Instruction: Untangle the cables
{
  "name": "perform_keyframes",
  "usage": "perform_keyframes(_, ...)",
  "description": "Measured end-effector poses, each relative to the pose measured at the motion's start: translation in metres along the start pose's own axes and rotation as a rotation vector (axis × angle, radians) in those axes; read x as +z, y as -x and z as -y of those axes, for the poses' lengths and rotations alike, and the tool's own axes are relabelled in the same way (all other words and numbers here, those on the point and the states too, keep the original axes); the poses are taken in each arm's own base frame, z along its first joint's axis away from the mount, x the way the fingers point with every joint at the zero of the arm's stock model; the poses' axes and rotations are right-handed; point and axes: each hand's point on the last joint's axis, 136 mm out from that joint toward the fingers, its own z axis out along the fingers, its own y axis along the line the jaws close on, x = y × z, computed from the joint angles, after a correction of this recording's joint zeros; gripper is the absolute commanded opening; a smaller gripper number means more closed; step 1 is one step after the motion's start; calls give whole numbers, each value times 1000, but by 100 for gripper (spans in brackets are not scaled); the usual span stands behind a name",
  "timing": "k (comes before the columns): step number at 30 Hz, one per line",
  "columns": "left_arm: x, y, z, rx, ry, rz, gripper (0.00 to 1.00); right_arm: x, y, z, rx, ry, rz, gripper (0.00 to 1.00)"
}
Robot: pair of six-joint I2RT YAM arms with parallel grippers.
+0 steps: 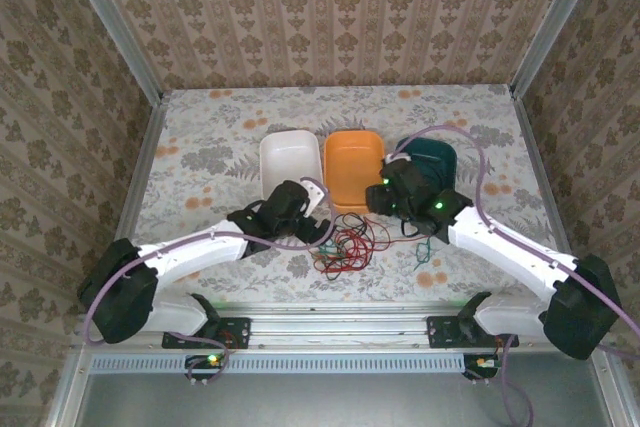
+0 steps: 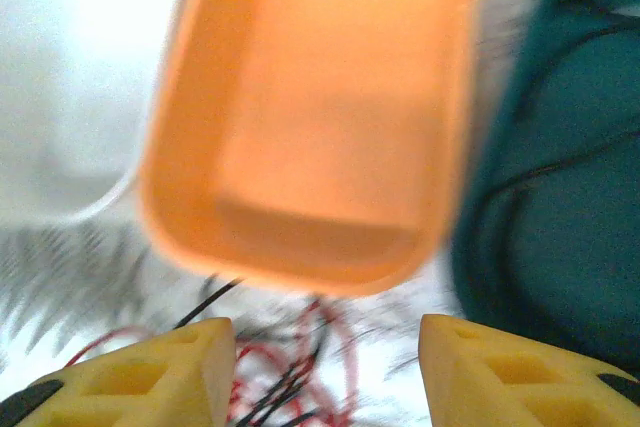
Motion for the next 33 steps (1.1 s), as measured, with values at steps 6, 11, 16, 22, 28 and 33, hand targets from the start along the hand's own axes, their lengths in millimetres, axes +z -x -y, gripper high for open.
perform_keyframes(6,-3,-18,4,-15,-28,-29,99,19,-45,-38,-101,106,-157,51)
perform_keyframes(11,-2,-22,7,-33,-46,-37,98,32,-60,-41,-124,107,-214,51)
perform_keyframes(16,3,-27,9,-35,-52,-58,98,53,-74,-43,-155,95,-285,48)
perform_keyframes(22,13,-41,10,-30,-46,-110,98,68,-79,-46,-175,86,-309,2)
perform_keyframes(28,27,-50,9,-27,-37,-151,97,59,-62,-47,-174,80,-248,0)
perform_keyframes(33,36,-52,11,-23,-37,-173,96,35,-34,-52,-164,105,-155,0)
